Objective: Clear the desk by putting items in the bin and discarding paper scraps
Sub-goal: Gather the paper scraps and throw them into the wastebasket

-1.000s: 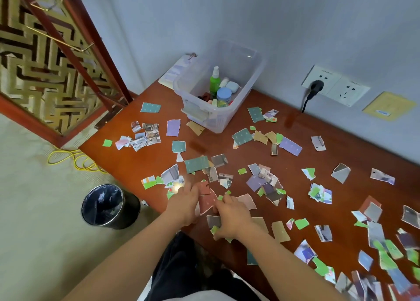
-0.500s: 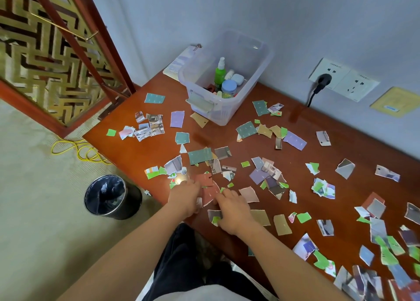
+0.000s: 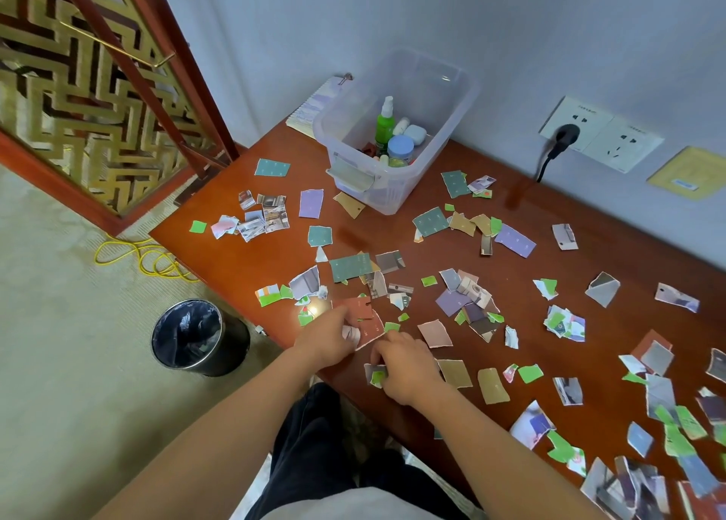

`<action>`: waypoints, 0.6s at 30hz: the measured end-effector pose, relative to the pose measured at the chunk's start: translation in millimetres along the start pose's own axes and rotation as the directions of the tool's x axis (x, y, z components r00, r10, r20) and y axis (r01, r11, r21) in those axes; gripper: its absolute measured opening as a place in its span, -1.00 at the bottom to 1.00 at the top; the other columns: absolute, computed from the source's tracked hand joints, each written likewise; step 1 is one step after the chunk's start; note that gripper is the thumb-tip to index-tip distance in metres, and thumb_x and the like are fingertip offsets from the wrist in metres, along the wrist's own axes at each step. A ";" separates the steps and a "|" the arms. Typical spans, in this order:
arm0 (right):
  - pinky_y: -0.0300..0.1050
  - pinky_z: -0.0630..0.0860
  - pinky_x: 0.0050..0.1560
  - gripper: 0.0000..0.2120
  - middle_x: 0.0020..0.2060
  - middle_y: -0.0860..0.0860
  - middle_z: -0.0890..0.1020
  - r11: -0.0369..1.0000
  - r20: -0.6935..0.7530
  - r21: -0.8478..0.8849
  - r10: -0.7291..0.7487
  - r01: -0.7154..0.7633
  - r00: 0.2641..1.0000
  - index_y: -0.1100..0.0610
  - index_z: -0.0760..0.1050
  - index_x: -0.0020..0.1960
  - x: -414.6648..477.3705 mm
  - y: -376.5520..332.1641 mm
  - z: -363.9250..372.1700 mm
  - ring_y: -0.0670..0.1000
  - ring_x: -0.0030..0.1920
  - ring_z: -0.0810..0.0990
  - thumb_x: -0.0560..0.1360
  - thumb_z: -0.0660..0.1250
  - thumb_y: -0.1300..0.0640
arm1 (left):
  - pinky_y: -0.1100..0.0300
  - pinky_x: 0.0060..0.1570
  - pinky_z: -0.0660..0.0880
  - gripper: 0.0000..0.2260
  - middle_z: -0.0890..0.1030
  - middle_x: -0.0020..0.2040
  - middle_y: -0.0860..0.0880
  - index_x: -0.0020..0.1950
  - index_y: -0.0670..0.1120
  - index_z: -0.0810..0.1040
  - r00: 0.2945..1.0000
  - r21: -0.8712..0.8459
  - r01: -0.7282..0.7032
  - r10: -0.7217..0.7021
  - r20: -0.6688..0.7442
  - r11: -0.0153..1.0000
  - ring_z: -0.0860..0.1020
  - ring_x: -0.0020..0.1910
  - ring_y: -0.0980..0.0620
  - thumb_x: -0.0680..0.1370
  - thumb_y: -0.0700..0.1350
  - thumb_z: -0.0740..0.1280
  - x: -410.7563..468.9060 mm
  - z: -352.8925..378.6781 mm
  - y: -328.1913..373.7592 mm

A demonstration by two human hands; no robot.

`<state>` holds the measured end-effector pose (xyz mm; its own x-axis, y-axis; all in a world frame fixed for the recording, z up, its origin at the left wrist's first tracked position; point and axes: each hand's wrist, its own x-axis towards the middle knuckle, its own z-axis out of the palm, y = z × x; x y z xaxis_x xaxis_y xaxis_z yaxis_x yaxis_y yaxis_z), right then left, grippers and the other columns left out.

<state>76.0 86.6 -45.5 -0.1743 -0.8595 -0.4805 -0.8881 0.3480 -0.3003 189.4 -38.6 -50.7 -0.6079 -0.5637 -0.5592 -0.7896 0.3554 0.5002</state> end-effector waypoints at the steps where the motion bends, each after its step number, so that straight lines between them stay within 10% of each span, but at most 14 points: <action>1: -0.01 0.35 0.14 -0.83 0.15 0.04 0.47 1.000 0.004 0.003 -0.002 0.002 1.000 0.02 0.53 0.09 -0.7 -0.4 -1.0 0.11 0.19 0.41 0.49 0.33 0.10 | 0.16 -0.11 0.42 -0.83 0.55 0.10 -0.01 0.12 0.00 0.47 1.000 -0.012 0.001 -0.001 -0.008 1.000 0.53 0.07 -0.03 0.55 -0.03 0.29 0.6 -0.2 0.8; 11: -0.07 0.52 -0.05 -0.92 -0.11 -0.05 0.57 0.981 0.010 0.175 0.079 -0.080 0.997 -0.01 0.53 -0.23 0.2 7.0 -2.9 0.03 0.00 0.51 0.42 0.32 0.14 | 0.08 -0.12 0.39 -0.81 0.57 -0.08 -0.08 -0.04 -0.08 0.44 0.995 -0.117 0.098 -0.100 -0.009 0.988 0.51 -0.06 -0.12 0.61 -0.08 0.07 4.5 3.5 4.7; 18: -0.14 0.48 -0.18 -0.82 -0.34 -0.08 0.49 0.689 0.037 0.652 0.388 -0.316 0.921 0.01 0.54 -0.09 3.3 33.4 -6.4 -0.04 -0.26 0.50 0.40 0.39 0.26 | 0.12 -0.13 0.46 -0.82 0.56 -0.06 0.04 -0.03 0.04 0.47 0.995 0.114 -0.029 0.018 0.095 0.993 0.51 -0.05 0.00 0.50 0.12 0.27 0.3 11.1 9.8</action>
<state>43.0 93.0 -51.8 -0.4890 -0.6429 -0.5896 -0.2797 0.7558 -0.5921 180.6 -27.1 -53.3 -0.6271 -0.4840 -0.6103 -0.7762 0.4541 0.4374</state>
